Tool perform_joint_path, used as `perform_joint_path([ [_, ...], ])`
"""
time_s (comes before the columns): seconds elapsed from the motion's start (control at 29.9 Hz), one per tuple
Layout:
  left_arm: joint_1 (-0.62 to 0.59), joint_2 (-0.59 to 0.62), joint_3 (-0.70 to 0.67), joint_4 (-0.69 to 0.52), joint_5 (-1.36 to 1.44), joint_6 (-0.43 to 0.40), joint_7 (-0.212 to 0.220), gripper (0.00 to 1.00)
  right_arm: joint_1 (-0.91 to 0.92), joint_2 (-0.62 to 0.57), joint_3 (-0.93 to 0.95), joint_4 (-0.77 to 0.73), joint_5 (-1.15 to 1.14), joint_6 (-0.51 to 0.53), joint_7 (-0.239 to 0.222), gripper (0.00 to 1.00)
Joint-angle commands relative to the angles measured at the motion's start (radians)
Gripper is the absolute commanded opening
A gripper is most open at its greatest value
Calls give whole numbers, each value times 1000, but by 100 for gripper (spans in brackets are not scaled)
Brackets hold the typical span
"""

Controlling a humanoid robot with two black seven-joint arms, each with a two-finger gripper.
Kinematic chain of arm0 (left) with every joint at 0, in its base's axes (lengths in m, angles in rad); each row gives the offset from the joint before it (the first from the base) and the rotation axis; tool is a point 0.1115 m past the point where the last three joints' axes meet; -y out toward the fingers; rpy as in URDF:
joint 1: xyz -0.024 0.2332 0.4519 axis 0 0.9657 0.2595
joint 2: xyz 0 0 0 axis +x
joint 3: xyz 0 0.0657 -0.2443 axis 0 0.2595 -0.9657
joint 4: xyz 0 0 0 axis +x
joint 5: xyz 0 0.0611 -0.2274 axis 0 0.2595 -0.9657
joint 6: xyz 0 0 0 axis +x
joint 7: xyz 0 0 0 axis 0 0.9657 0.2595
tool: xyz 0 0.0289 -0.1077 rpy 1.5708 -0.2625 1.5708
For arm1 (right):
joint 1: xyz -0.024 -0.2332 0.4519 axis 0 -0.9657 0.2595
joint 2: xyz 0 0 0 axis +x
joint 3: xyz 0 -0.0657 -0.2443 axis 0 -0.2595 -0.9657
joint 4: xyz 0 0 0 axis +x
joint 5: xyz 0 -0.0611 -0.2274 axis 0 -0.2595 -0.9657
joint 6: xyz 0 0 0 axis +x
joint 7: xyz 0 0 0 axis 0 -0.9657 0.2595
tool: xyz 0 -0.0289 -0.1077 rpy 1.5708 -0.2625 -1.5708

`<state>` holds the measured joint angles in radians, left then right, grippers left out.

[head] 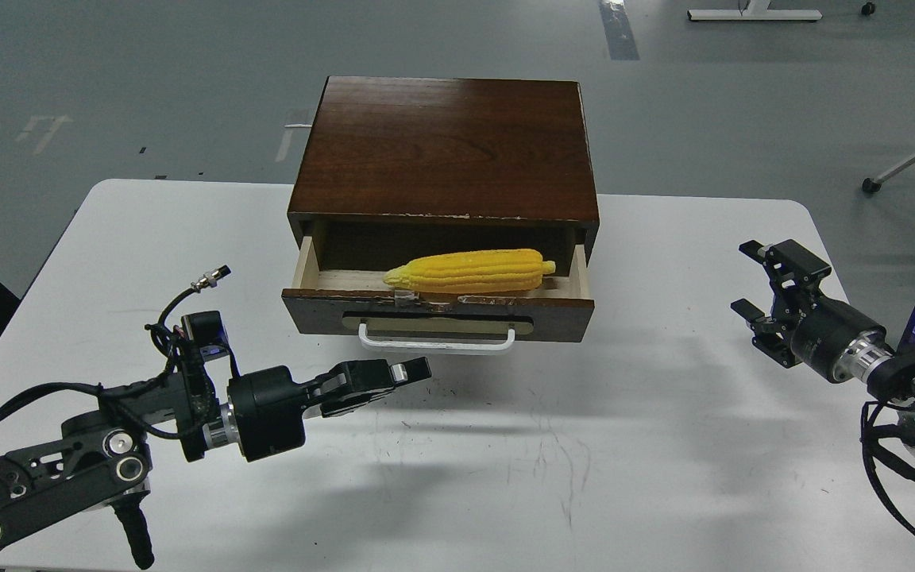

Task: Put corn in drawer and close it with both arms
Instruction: 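Push the drawer front with the left gripper into the box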

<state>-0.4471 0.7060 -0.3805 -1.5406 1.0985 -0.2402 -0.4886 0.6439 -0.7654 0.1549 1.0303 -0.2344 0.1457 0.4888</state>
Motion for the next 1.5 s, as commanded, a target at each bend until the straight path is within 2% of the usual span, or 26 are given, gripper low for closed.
perform_joint_path([
  [0.0,-2,-36,0,60,1,-1,0,0,-1,-2,0,-6,0,0,0,97],
  [0.6,-4,-54,-3,76,-2,-2,0,0,-1,-2,2,-7,0,0,0,97],
  [1.47,-25,-137,-40,200,-20,1,0,0,-24,-2,3,-7,1,-6,0,97],
])
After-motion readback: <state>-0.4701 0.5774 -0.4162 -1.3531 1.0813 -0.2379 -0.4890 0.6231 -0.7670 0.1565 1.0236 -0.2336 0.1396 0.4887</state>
